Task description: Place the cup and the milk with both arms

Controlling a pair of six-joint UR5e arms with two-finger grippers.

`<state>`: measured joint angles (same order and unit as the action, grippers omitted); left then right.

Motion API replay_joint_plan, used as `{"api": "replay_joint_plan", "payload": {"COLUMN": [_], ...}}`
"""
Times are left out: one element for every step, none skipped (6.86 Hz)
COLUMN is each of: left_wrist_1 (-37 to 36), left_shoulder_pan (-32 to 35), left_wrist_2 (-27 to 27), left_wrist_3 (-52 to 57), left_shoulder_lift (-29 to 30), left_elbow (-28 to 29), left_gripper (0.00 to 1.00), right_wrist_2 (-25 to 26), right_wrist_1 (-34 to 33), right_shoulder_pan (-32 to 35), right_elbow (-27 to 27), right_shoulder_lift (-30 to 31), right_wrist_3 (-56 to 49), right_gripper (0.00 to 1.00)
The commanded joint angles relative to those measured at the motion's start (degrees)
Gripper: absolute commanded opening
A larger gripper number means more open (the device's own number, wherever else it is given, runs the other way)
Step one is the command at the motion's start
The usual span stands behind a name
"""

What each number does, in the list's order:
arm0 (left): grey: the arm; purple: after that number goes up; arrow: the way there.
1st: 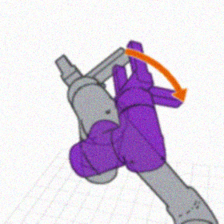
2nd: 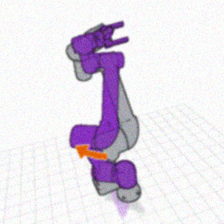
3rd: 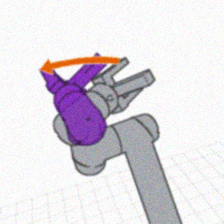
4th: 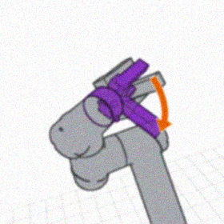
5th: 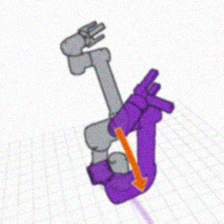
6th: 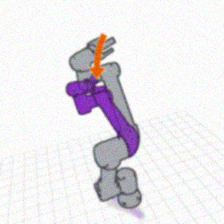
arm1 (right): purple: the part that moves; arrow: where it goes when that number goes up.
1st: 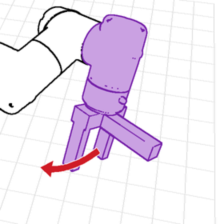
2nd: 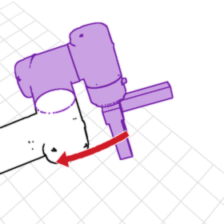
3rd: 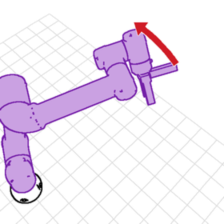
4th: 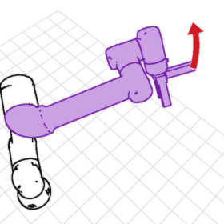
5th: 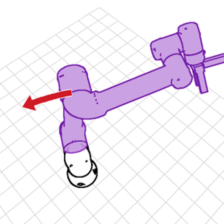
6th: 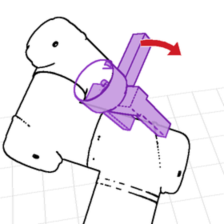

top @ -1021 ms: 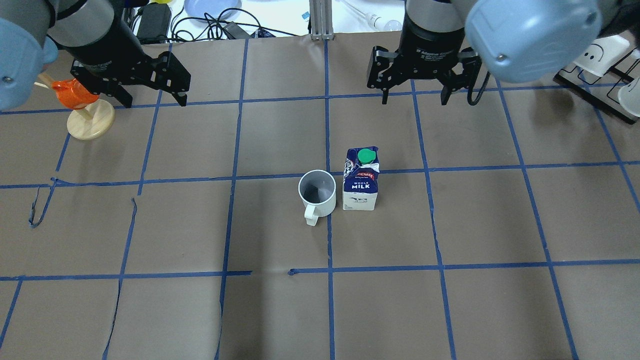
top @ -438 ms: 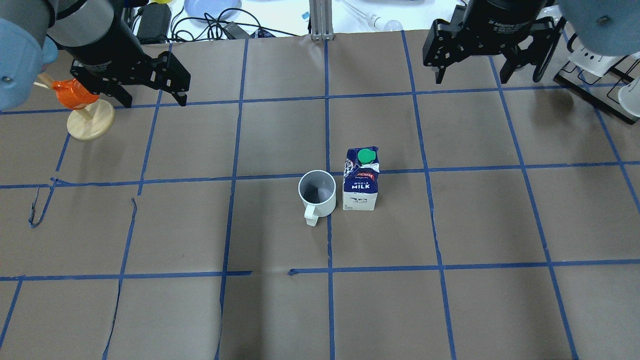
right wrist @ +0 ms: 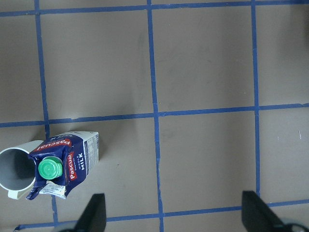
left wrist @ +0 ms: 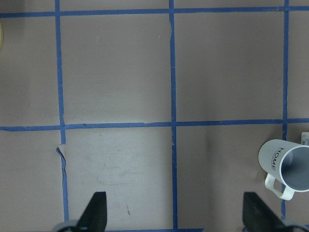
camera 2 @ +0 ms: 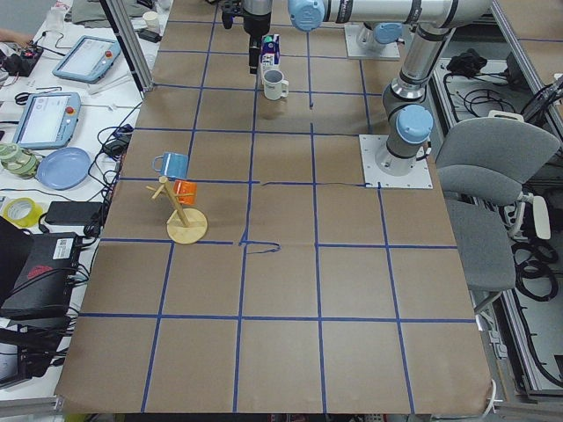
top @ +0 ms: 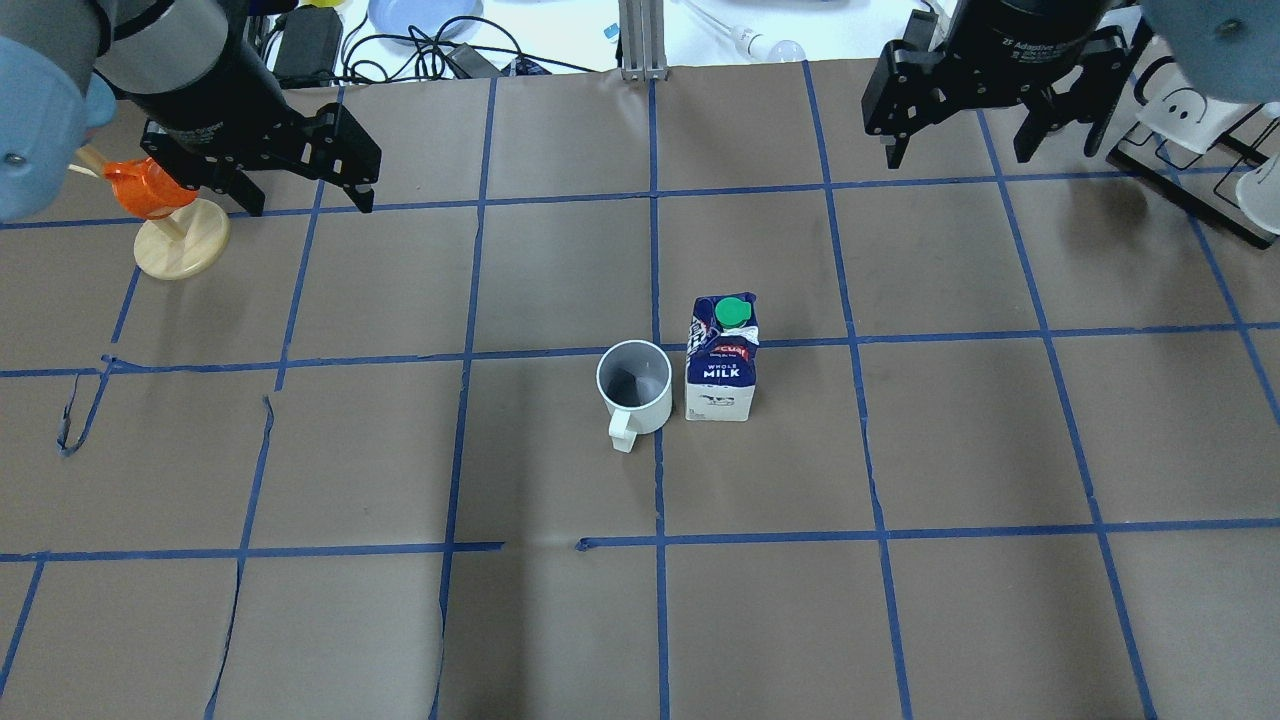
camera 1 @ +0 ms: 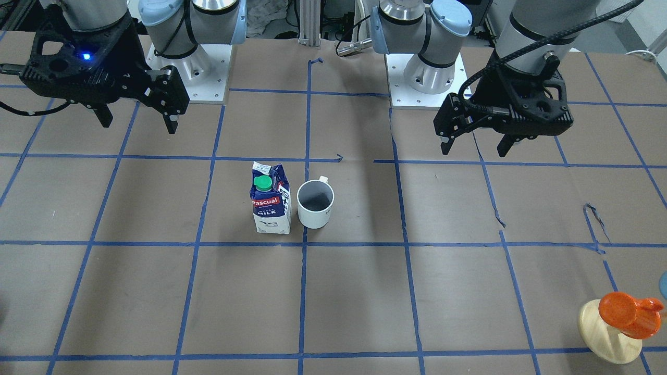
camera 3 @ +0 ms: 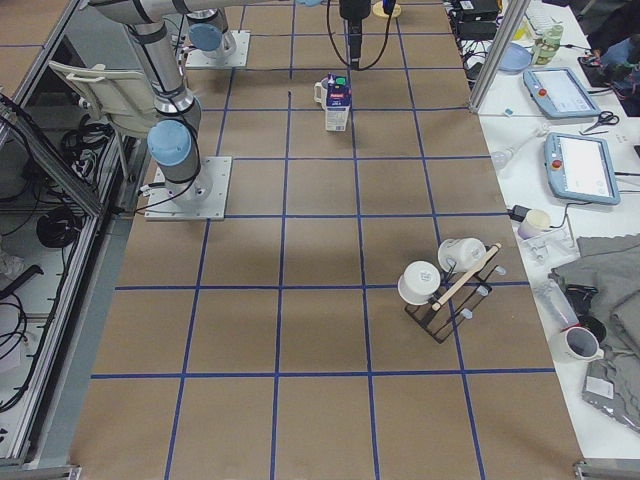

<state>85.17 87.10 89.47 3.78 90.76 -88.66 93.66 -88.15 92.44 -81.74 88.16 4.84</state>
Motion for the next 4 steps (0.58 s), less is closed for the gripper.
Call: {"api": "replay_joint_plan", "payload": {"left_wrist_1": [0.0, 0.0, 0.0, 0.0], "left_shoulder_pan": [0.0, 0.0, 0.0, 0.0], "left_wrist_2": [0.0, 0.0, 0.0, 0.0], "left_wrist_3": [0.0, 0.0, 0.0, 0.0], "left_shoulder_lift": [0.03, 0.03, 0.03, 0.03], "left_elbow": [-0.03, 0.06, 0.06, -0.02], "left_gripper": [1.0, 1.0, 1.0, 1.0], "right_wrist_2": [-0.41, -0.76, -0.76, -0.85], "right_wrist_1": [-0.09, 0.0, -0.09, -0.27], "right_shoulder_pan": [-0.16, -0.24, -0.24, -0.33], "right_elbow": [0.0, 0.0, 0.0, 0.0], "right_shoulder_lift": [0.0, 0.0, 0.0, -0.09], "right_wrist_3": [0.34, 0.35, 0.35, 0.35], "right_gripper": [1.0, 1.0, 1.0, 1.0]}}
